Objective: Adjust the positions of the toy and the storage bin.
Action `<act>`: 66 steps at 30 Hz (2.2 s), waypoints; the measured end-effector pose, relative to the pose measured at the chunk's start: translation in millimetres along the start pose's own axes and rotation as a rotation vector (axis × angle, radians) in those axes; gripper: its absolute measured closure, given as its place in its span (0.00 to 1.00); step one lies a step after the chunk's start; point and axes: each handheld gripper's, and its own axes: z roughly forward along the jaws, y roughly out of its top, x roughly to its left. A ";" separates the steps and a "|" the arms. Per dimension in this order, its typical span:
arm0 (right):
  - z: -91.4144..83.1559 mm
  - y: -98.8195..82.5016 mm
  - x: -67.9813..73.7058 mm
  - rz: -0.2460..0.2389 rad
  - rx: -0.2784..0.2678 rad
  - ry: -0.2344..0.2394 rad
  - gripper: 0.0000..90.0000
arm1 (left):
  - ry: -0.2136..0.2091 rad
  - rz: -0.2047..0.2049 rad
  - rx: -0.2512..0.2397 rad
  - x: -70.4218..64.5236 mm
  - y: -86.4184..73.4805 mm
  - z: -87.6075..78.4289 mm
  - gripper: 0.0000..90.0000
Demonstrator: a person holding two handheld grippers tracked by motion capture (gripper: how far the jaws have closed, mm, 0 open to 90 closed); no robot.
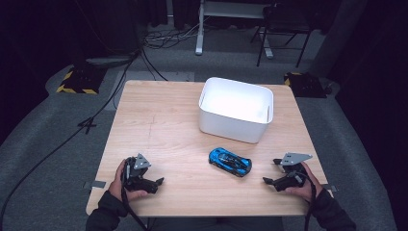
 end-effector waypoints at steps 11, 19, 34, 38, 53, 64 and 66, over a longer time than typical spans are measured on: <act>39.1 37.9 29.8 -0.067 0.024 0.062 0.00 | -0.001 0.011 0.001 0.5 2.0 1.5 0.01; 57.4 54.5 34.5 -0.093 0.011 0.076 0.00 | 0.001 0.014 0.000 0.8 2.6 1.8 0.01; 64.3 63.0 40.8 -0.074 -0.004 0.085 0.10 | 0.013 0.012 -0.003 0.1 3.2 2.3 0.01; 63.4 63.0 41.1 -0.096 -0.032 0.096 0.22 | 0.013 0.012 -0.003 0.1 3.2 2.3 0.01; 52.8 53.7 40.2 -0.067 -0.046 0.072 0.27 | 0.005 0.021 -0.007 -0.5 3.0 2.2 0.02; 22.2 25.1 24.1 -0.034 -0.037 0.018 0.27 | 0.023 0.026 -0.016 -2.1 2.2 0.9 0.03; 15.1 18.5 20.1 -0.025 -0.035 0.007 0.27 | 0.015 0.029 -0.020 -2.8 1.8 0.3 0.05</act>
